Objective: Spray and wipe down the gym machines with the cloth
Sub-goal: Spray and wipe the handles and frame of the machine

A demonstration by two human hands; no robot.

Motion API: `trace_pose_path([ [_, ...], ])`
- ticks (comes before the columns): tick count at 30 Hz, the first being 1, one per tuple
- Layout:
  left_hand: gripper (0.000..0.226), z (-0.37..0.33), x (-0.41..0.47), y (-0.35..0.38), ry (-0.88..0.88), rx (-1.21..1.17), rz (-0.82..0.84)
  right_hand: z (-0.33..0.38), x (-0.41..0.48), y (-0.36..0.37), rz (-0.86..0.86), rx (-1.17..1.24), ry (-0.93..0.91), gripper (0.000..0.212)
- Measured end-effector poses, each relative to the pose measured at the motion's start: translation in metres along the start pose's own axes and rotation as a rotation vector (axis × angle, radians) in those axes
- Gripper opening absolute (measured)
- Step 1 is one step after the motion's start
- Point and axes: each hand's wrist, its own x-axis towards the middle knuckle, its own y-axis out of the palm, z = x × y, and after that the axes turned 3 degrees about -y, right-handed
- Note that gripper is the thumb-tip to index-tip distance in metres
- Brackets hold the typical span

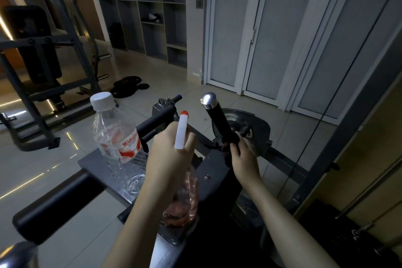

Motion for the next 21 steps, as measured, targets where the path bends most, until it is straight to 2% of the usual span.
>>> trace_pose_path([
  [3, 0.024, 0.003, 0.000, 0.000, -0.010, 0.002, 0.007, -0.002, -0.002, -0.013, -0.013, -0.116, -0.043, 0.039],
  [6, 0.023, 0.008, 0.002, -0.002, -0.042, -0.022, -0.001, 0.018, -0.004, -0.027, -0.085, -0.055, -0.081, 0.034],
  [7, 0.021, 0.009, 0.003, -0.003, -0.055, -0.028, -0.004, 0.031, -0.008, -0.031, -0.147, -0.049, -0.172, 0.034],
  [9, 0.011, 0.011, 0.006, -0.004, -0.074, -0.031, -0.021, 0.056, -0.010, -0.035, -0.297, -0.128, -0.515, 0.035],
  [11, 0.018, 0.009, 0.007, -0.005, -0.064, 0.001, -0.018, 0.067, -0.001, -0.032, -0.387, -0.294, -0.882, 0.035],
  [13, 0.025, 0.006, 0.008, -0.004, -0.044, 0.026, -0.017, 0.075, 0.012, -0.029, -0.389, -0.438, -1.117, 0.032],
  [16, 0.023, 0.005, 0.006, -0.004, -0.021, 0.055, -0.029, 0.080, 0.032, -0.026, -0.364, -0.657, -1.316, 0.031],
  [19, 0.020, 0.006, 0.006, -0.004, -0.009, 0.057, -0.028, 0.076, 0.044, -0.022, -0.377, -0.917, -1.402, 0.032],
  [21, 0.020, 0.007, 0.007, -0.004, -0.014, 0.062, -0.031, 0.076, 0.046, -0.020, -0.395, -1.004, -1.434, 0.033],
])
